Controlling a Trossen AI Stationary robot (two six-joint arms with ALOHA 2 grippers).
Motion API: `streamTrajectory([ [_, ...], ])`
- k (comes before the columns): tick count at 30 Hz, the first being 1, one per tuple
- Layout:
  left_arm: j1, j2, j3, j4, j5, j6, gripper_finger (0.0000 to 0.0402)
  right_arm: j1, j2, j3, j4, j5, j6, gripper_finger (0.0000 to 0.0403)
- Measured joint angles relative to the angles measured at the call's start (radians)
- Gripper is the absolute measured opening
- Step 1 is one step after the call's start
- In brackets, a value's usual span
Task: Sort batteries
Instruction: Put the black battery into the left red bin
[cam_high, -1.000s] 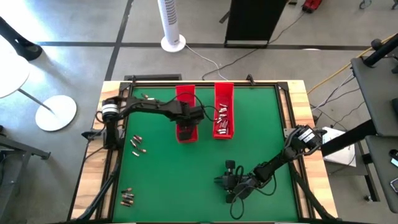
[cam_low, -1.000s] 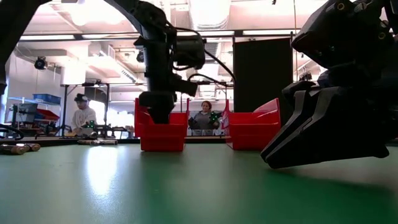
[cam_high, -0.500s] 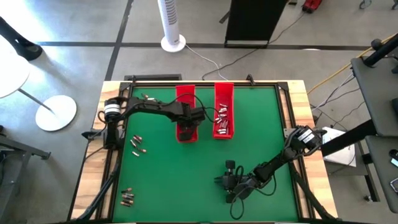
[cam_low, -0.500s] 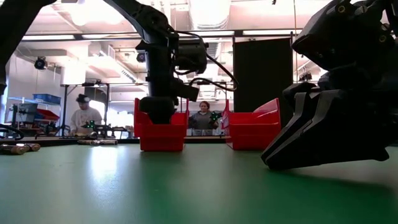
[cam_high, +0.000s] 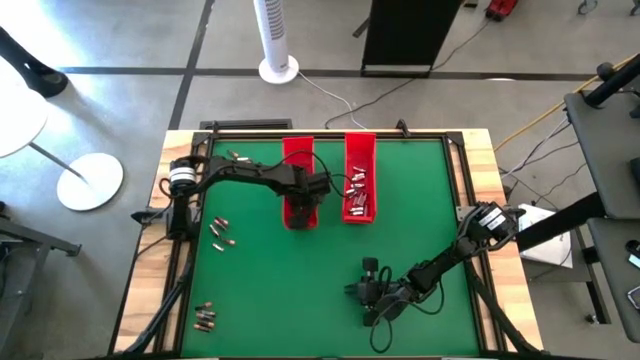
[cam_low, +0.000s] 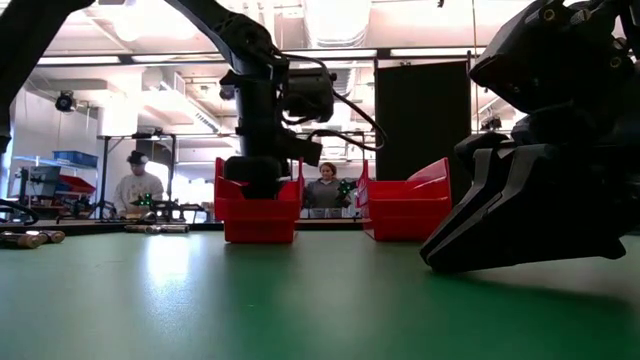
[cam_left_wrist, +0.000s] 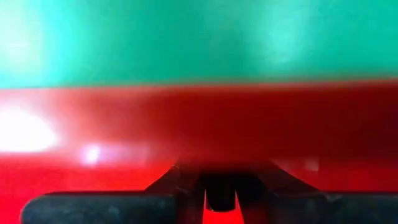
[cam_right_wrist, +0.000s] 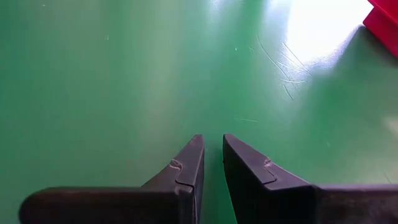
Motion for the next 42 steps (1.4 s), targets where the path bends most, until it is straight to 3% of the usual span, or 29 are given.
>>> streamTrajectory([
  [7, -0.001, 0.0, 0.0, 0.005, 0.005, 0.0, 0.0049, 0.0, 0.0, 0.0, 0.0, -0.003, 0.0, 0.0052],
  [25, -0.001, -0.015, 0.001, 0.019, -0.042, -0.03, 0.0101, 0.0, 0.001, 0.0, 0.002, -0.002, -0.002, 0.0052],
  [35, -0.008, -0.085, 0.175, -0.22, -0.059, -0.097, 0.0164, 0.0, 0.001, 0.0, 0.005, -0.002, -0.003, 0.0052],
  [42, -0.017, -0.243, 0.238, -0.386, -0.059, -0.224, 0.0177, 0.0, 0.001, 0.0, 0.004, -0.002, 0.001, 0.0052],
])
